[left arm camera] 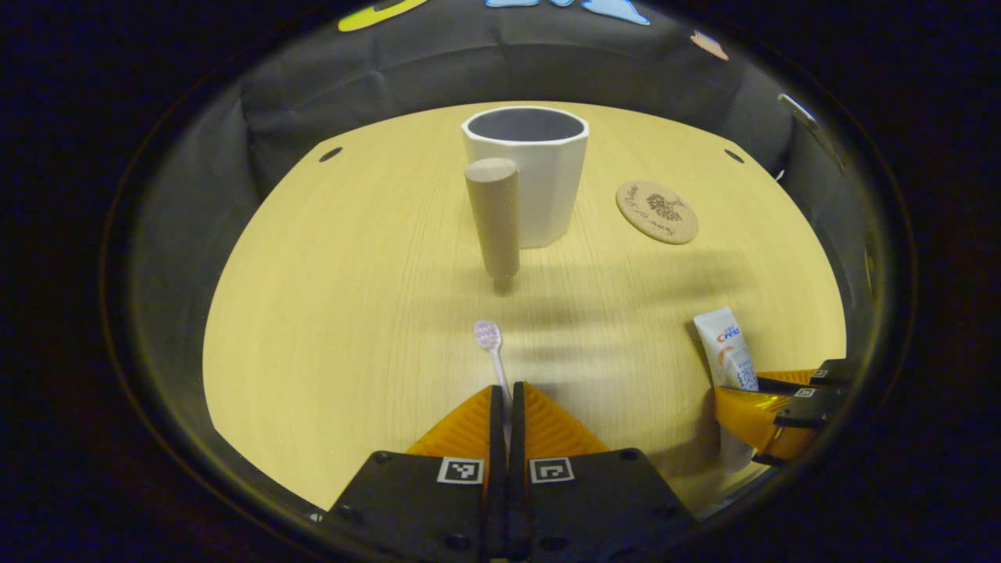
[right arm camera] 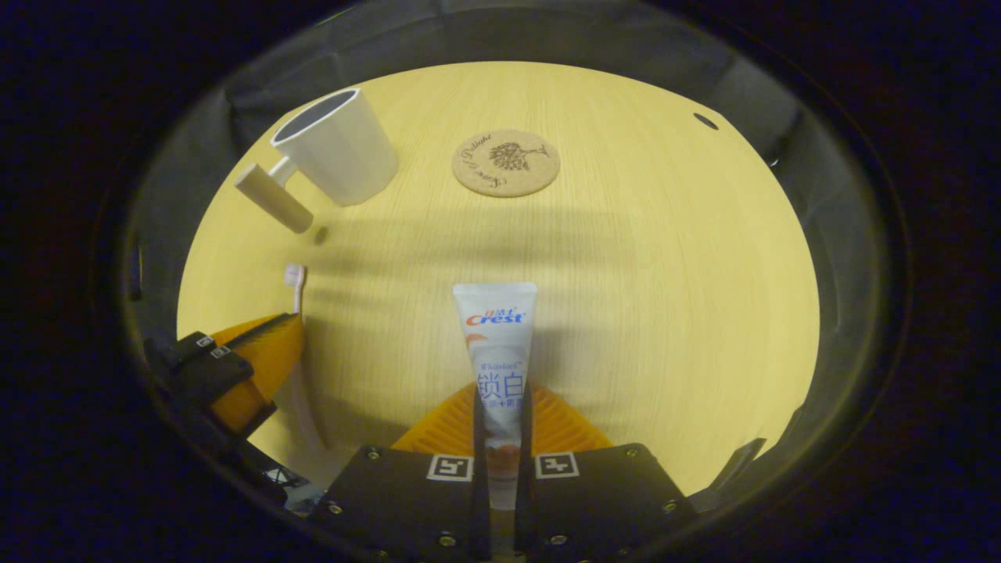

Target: Put the toothbrush and toothpaste on the desktop into the cup, then pick up the cup and place it on the coaster on the desktop.

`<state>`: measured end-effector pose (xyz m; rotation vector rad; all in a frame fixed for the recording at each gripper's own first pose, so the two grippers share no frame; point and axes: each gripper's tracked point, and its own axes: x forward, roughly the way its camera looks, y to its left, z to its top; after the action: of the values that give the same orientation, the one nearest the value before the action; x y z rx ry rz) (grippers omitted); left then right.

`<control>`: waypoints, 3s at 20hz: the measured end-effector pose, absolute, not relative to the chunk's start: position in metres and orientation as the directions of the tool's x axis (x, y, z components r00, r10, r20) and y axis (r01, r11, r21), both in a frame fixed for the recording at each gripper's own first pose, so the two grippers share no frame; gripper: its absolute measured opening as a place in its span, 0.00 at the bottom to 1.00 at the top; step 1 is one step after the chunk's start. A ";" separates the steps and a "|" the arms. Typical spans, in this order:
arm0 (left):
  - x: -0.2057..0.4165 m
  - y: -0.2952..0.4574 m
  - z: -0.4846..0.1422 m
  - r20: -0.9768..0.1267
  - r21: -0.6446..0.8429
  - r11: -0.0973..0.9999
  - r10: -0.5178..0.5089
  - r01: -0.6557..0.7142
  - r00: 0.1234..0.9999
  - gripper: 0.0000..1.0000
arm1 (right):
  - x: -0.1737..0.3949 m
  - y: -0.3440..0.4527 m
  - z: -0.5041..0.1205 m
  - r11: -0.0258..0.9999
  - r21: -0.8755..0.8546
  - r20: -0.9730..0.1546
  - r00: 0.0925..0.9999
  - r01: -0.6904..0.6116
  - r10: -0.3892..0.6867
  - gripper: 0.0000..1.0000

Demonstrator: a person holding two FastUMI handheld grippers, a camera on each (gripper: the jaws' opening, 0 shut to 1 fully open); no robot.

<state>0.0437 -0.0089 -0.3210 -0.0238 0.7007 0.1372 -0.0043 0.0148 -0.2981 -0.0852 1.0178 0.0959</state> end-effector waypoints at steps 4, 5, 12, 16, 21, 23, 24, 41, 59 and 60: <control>0.045 -0.009 -0.317 -0.619 0.000 0.992 0.101 -0.129 0.779 0.07 | -0.003 0.015 -0.297 0.993 -0.008 -0.851 0.523 -0.114 0.054 0.15; 0.044 -0.007 -0.314 -0.612 -0.010 0.991 0.100 -0.134 0.784 0.07 | -0.003 0.015 -0.296 0.993 -0.015 -0.849 0.526 -0.121 0.051 0.15; 0.028 0.012 -0.238 -0.479 -0.089 0.983 0.097 -0.158 0.872 0.07 | -0.003 0.014 -0.296 0.988 -0.022 -0.846 0.529 -0.151 0.062 0.14; 0.023 0.014 -0.178 -0.383 -0.132 0.980 0.086 -0.147 0.920 0.07 | -0.003 0.014 -0.296 0.987 -0.020 -0.846 0.529 -0.157 0.066 0.14; 0.032 0.018 -0.117 -0.283 -0.196 0.975 0.048 -0.107 0.958 0.07 | -0.003 0.014 -0.296 0.988 -0.024 -0.841 0.537 -0.155 0.064 0.14; 0.037 0.021 -0.097 -0.262 -0.211 0.972 0.042 -0.099 0.964 0.07 | -0.003 0.014 -0.296 0.988 -0.026 -0.837 0.544 -0.154 0.063 0.14; 0.039 0.023 -0.087 -0.246 -0.217 0.972 0.039 -0.094 0.968 0.07 | -0.003 0.014 -0.296 0.988 -0.025 -0.836 0.546 -0.153 0.063 0.14; 0.121 0.017 -0.046 -0.147 -0.151 0.989 -0.029 0.006 0.989 0.06 | -0.001 0.014 -0.295 0.994 0.037 -0.813 0.575 -0.105 0.091 0.14; 0.128 0.012 -0.113 -0.273 -0.109 0.993 -0.070 0.042 0.960 0.48 | 0.005 0.011 -0.294 0.994 0.101 -0.803 0.587 -0.035 0.102 0.14; 0.123 0.018 -0.116 -0.276 -0.120 0.992 -0.066 0.034 0.959 0.48 | 0.009 0.006 -0.290 0.995 0.100 -0.798 0.595 -0.024 0.095 0.13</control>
<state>0.1232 0.0180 -0.1156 -0.1147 0.2832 -0.0508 0.0090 0.0063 -0.2904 0.0822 0.9307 0.0687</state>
